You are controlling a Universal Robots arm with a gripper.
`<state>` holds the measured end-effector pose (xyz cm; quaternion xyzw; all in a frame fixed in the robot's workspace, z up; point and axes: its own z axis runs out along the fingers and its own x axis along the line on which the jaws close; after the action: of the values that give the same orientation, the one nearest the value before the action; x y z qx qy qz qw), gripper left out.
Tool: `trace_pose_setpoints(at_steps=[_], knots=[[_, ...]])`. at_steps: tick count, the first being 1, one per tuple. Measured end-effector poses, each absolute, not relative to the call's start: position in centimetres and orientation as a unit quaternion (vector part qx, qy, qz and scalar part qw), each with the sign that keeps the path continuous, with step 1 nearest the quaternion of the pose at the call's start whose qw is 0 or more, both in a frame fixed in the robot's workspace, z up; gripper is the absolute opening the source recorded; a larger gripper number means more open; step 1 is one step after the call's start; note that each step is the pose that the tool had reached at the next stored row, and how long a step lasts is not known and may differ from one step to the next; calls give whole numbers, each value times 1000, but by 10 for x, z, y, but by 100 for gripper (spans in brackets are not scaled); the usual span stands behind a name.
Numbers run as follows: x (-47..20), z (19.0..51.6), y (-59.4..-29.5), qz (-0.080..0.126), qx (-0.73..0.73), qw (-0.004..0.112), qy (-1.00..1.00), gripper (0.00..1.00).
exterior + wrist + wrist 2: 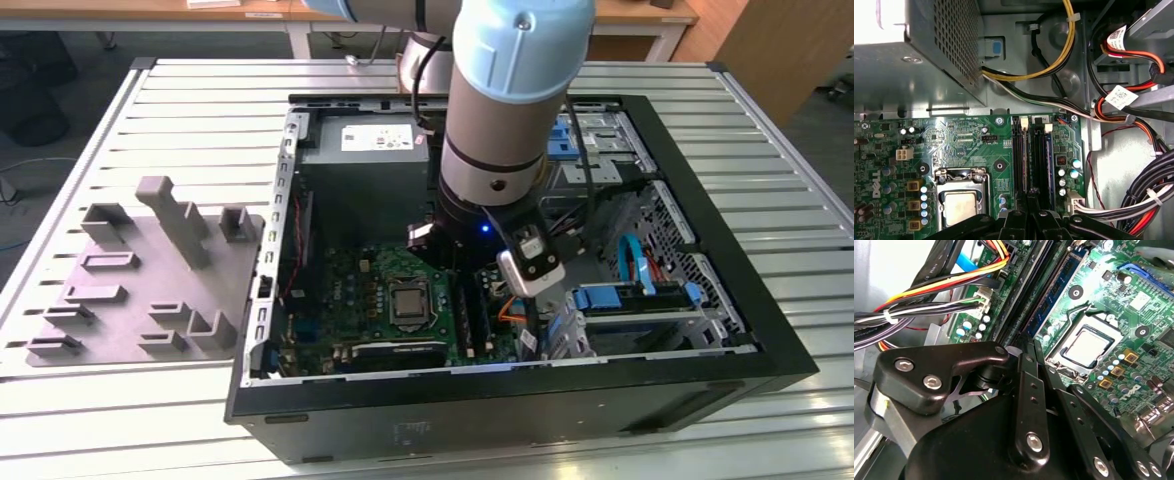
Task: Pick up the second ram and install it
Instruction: 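Insert the second ram into the second slot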
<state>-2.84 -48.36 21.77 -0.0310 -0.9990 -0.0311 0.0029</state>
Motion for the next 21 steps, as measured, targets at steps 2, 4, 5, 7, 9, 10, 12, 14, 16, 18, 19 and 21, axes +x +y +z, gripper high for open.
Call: trace_pose_setpoints(at_steps=[2,4,5,7,9,10,12,14,16,18,19,21], knots=[[-28,217,-484,-31,-31,3,-999,12],[-28,217,-484,-31,-31,3,-999,12],[-28,217,-484,-31,-31,3,-999,12],[-28,217,-484,-31,-31,3,-999,12],[-28,216,-484,-31,-31,3,-999,12],[-28,216,-484,-31,-31,3,-999,12],[-28,215,-484,-32,-31,3,-999,12],[-28,215,-484,-32,-31,3,-999,12],[-28,215,-484,-32,-31,3,-999,12],[-28,214,-484,-31,-31,3,-999,12],[-28,214,-484,-31,-31,3,-999,12],[-28,213,-484,-32,-31,3,-999,12]])
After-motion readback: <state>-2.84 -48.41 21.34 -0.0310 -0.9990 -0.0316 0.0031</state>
